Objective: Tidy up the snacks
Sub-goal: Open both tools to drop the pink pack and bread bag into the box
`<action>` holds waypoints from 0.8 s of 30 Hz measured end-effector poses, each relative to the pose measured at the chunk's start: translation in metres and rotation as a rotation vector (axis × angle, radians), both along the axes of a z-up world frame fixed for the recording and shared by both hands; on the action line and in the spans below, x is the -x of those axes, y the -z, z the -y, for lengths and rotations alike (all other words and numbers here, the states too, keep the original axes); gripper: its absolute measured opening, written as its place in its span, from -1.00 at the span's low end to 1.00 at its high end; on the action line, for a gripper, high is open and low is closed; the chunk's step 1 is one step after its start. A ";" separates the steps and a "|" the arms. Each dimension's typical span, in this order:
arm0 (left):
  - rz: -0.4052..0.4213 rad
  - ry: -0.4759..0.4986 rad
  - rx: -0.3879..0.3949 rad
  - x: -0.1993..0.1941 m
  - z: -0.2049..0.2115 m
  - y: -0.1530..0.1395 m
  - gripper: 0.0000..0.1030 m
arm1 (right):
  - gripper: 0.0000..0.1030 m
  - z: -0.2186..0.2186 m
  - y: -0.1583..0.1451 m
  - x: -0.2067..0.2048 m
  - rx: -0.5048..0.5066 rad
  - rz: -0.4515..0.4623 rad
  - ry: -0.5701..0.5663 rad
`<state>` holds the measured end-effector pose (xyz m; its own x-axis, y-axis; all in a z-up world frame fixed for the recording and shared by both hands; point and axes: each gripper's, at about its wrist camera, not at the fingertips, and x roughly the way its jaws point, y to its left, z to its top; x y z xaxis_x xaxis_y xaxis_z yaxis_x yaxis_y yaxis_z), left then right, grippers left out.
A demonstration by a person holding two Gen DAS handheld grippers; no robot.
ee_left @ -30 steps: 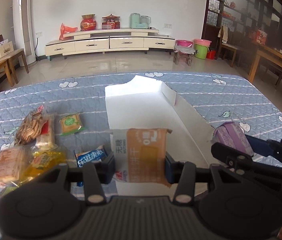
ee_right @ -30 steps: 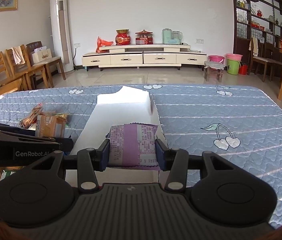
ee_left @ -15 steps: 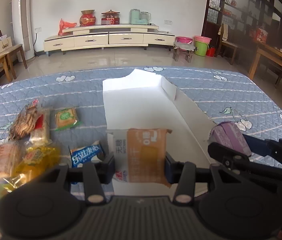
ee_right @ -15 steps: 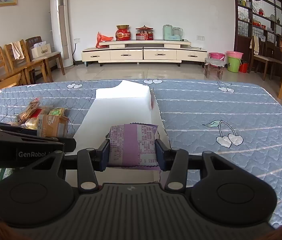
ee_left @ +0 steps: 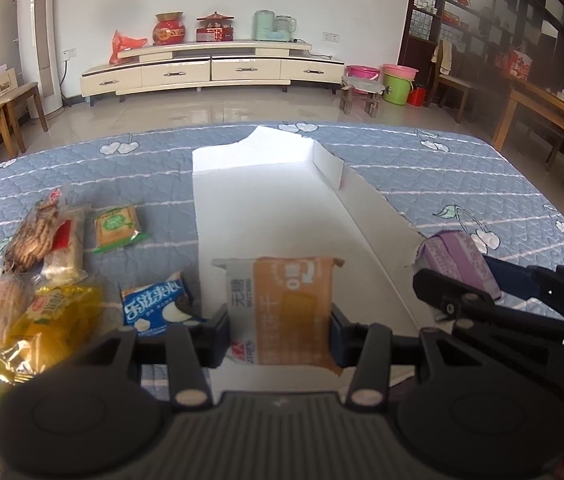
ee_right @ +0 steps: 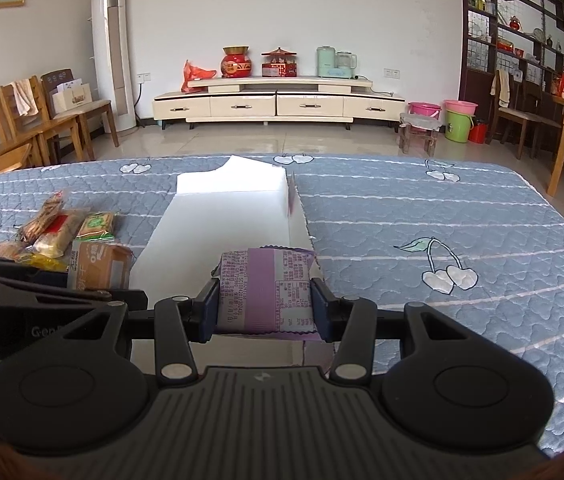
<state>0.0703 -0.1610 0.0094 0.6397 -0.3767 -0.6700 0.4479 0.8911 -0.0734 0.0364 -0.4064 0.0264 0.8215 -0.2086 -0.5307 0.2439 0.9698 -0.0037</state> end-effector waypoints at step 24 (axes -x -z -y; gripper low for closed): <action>0.006 -0.010 0.019 0.006 -0.002 -0.014 0.43 | 0.82 0.005 -0.016 0.020 -0.012 0.104 0.095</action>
